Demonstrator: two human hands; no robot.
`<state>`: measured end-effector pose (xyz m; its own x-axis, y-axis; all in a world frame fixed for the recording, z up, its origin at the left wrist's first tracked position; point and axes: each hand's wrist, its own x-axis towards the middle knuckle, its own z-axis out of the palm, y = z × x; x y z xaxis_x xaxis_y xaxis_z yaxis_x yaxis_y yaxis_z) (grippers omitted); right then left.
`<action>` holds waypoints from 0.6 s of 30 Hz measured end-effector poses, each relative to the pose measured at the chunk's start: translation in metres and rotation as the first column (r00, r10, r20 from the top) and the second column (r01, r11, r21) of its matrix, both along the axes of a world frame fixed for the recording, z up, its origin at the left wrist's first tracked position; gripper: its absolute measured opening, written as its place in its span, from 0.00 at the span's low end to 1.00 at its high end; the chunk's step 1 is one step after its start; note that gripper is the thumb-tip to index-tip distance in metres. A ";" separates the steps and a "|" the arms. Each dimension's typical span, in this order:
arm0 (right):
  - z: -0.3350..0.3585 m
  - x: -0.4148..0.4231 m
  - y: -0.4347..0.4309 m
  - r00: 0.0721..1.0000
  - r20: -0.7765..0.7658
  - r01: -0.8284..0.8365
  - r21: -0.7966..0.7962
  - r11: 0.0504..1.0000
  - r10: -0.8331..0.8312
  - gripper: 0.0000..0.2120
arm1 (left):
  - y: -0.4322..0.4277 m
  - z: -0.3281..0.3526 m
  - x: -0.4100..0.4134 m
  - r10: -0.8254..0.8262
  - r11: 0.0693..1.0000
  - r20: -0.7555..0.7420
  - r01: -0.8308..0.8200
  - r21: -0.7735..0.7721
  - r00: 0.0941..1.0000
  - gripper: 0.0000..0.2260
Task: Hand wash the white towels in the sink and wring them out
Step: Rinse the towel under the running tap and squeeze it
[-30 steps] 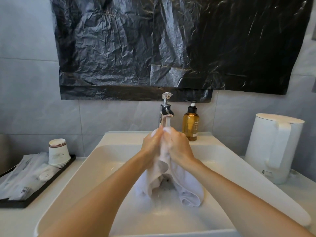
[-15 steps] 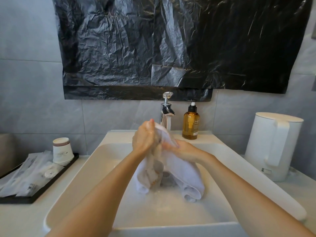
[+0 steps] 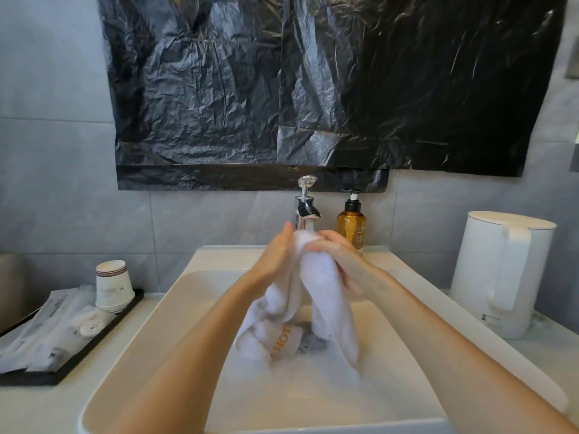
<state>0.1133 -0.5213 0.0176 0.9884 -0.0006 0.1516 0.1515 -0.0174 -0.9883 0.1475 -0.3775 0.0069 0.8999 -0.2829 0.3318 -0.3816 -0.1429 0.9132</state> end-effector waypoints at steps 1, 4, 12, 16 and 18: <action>-0.002 0.000 0.005 1.000 0.016 0.019 -0.003 1.000 -0.019 0.17 | -0.006 -0.003 -0.003 -0.080 0.997 -0.017 0.080 -0.019 0.997 0.22; -0.012 0.003 0.021 0.983 0.129 0.144 -0.126 0.982 -0.128 0.19 | -0.016 -0.015 -0.002 -0.082 0.995 -0.029 0.080 -0.067 0.996 0.22; -0.034 0.008 0.034 0.844 0.489 0.469 -0.478 0.743 -0.219 0.12 | -0.021 -0.016 -0.006 0.244 0.959 -0.047 -0.248 -0.136 0.969 0.16; -0.032 0.007 0.021 0.776 0.627 0.585 -0.672 0.454 -0.071 0.15 | -0.018 -0.022 0.000 0.374 0.886 0.178 -0.407 0.220 0.910 0.18; -0.027 0.004 0.015 0.772 0.635 0.610 -0.736 0.293 -0.011 0.13 | -0.012 -0.023 -0.005 0.356 0.880 0.192 -0.398 0.260 0.914 0.21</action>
<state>0.1173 -0.5067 -0.0097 0.7357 0.1343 0.6638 0.2827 -0.9516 -0.1207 0.1422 -0.3896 -0.0165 0.9099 -0.0325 0.4136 -0.3622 -0.5486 0.7536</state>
